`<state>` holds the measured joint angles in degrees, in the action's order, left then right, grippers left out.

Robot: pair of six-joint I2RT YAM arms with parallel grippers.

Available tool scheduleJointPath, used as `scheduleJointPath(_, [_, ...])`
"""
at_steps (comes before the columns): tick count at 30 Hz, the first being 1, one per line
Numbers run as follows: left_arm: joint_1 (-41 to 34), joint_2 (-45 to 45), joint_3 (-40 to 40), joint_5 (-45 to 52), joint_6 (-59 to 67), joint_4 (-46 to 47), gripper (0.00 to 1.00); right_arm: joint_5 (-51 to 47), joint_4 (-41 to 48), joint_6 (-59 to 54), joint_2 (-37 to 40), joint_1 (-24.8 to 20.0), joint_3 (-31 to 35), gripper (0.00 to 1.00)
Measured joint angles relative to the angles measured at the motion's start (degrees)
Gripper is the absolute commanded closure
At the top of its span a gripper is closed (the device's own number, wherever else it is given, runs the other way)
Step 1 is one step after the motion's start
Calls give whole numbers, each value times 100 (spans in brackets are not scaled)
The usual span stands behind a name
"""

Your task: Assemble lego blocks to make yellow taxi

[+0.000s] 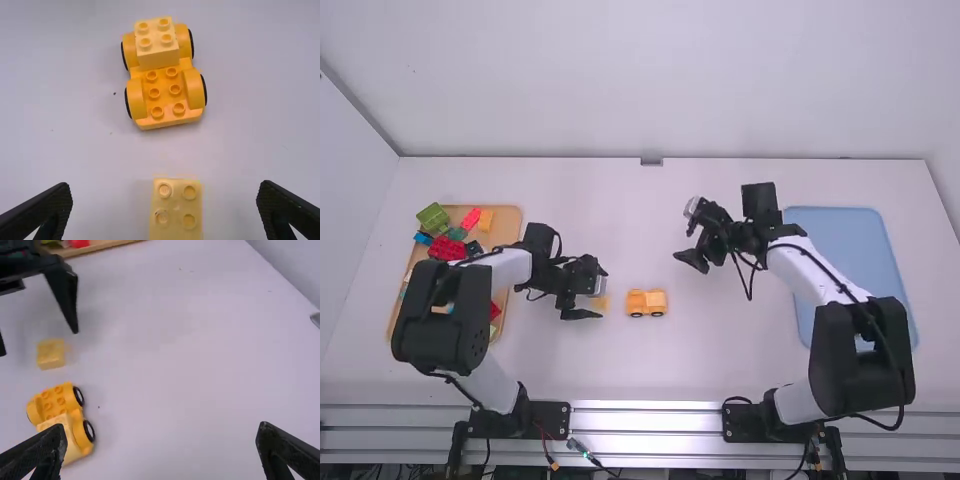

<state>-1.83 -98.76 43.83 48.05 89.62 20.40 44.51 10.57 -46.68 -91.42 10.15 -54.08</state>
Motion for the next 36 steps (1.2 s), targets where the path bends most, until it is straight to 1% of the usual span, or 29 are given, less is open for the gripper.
scheduleJointPath(3, [0, 0, -223, 90, -291, -332, 1, 227, -525, -184, 0, 160, 562, 1])
scheduleJointPath(6, [13, 0, -264, 103, -396, -341, 1, 330, -678, -446, 0, 372, 898, 1])
scheduleJointPath(10, [20, -24, -264, 105, -435, -516, 1, 444, -706, -820, 0, 614, 1152, 1])
scheduleJointPath(13, [22, -162, -258, 107, -435, -553, 1, 494, -704, -981, 0, 693, 1207, 1])
scheduleJointPath(17, [22, -442, -254, 66, -369, -470, 1, 667, -750, -1211, -74, 636, 1211, 1])
scheduleJointPath(21, [22, -496, -254, -57, -291, -474, 1, 1027, -896, -1467, -533, 562, 1211, 1])
scheduleJointPath(22, [31, -496, -254, -101, -260, -466, 3, 1119, -979, -1510, -745, 560, 1211, 1])
scheduleJointPath(24, [66, -496, -254, -122, -249, -468, 12, 1209, -1043, -1554, -975, 577, 1211, 1])
scheduleJointPath(26, [157, -494, -251, -144, -190, -476, 17, 1268, -1040, -1639, -1167, 627, 1211, 1])
scheduleJointPath(29, [256, -496, -251, -155, -122, -448, 19, 1294, -1032, -1729, -1268, 695, 1211, 1])
scheduleJointPath(32, [269, -496, -251, -127, -103, -448, 26, 1318, -1084, -1764, -1270, 719, 1211, 1])
scheduleJointPath(36, [199, -498, -254, -92, -98, -566, 32, 1325, -1086, -1781, -1270, 719, 1211, 1])
